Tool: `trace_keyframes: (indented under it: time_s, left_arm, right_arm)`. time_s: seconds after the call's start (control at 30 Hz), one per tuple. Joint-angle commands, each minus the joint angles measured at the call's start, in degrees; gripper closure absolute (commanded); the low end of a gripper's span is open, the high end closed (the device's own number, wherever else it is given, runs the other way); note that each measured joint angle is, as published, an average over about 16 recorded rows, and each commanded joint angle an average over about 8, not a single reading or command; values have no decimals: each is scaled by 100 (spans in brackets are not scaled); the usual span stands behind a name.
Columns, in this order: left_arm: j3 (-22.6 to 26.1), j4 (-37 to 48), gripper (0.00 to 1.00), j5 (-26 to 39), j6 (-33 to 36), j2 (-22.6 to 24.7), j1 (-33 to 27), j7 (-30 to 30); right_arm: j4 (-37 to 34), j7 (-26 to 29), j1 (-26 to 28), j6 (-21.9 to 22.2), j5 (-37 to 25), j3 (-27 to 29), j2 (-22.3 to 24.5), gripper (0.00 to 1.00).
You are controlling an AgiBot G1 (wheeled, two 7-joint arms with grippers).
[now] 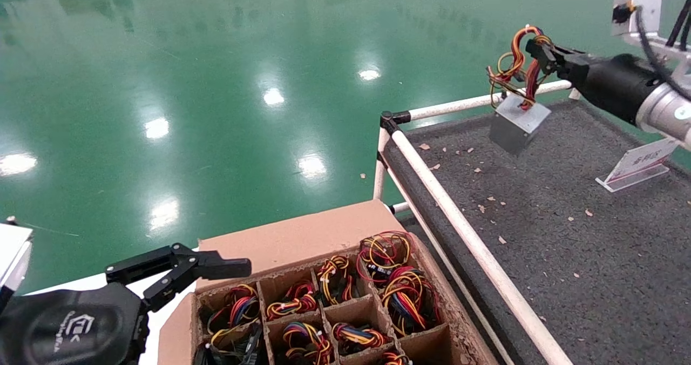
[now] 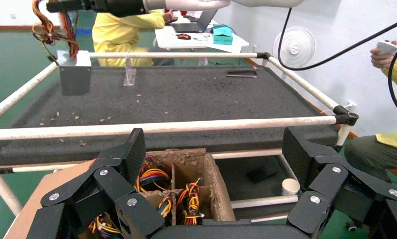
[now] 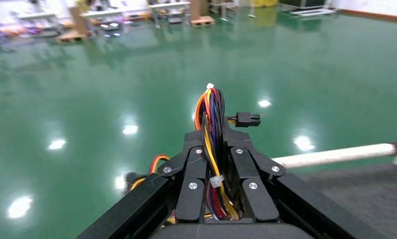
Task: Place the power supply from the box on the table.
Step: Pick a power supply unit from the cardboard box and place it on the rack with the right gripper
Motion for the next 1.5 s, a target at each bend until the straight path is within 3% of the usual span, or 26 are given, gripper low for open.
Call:
trace_keyframes:
  time_s: [0.03, 0.3, 0.67, 1.1, 1.5]
  left_arm:
    - [0, 0, 0, 0, 0, 0, 0, 0]
    - [1, 0, 0, 0, 0, 0, 0, 0]
    - [1, 0, 0, -1, 0, 0, 0, 1]
    - [2, 0, 0, -1, -1, -1, 0, 1]
    - [2, 0, 0, -2, -1, -1, -1, 1]
  right_arm:
    - [-166, -209, 13, 229, 1, 16, -89, 100]
    - [-368, -747, -31, 776, 127, 124, -398, 100]
    - [-507, -932, -91, 874, 434, 336, -941, 100]
    - [-604, -994, -188, 1302, 689, 513, -1517, 100]
    - [-579, -1024, -88, 1400, 821, 605, -1698, 100]
